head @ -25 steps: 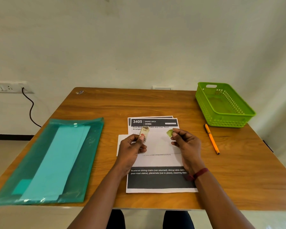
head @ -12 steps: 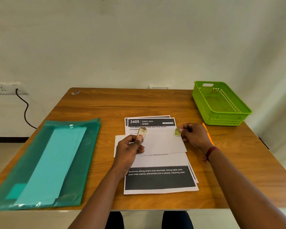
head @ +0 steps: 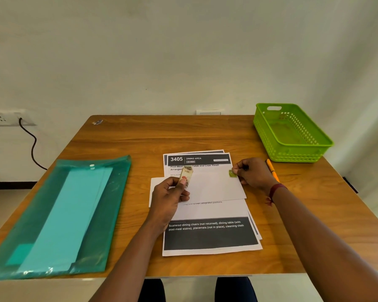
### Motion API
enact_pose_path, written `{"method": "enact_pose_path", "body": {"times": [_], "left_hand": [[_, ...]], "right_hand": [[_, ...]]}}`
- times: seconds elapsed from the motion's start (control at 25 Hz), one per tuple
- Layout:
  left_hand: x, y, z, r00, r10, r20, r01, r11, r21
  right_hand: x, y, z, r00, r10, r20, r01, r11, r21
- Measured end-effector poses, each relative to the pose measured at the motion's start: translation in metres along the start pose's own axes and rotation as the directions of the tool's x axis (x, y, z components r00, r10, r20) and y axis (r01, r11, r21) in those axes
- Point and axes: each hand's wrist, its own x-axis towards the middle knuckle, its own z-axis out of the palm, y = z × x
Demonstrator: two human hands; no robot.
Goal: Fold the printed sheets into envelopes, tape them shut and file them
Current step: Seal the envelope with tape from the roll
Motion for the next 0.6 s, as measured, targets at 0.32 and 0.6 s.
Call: {"method": "enact_pose_path", "body": {"times": [0.32,0.6], "left_hand": [[-0.0002,-0.0002,-0.0005,1.0,0.0,-0.003,0.0,1.0,-0.004],[-0.0004,0.0007,0.0005,1.0,0.001,-0.004,-0.001,1.0,-0.006]], "right_hand": [[-0.0029,-0.0042,-0.0054,0.999,0.008,0.034,-0.007,1.0,-0.024],[-0.0021,-0.0067,0.001,1.0,-0.014,-0.021,0.011,0.988,-0.155]]}}
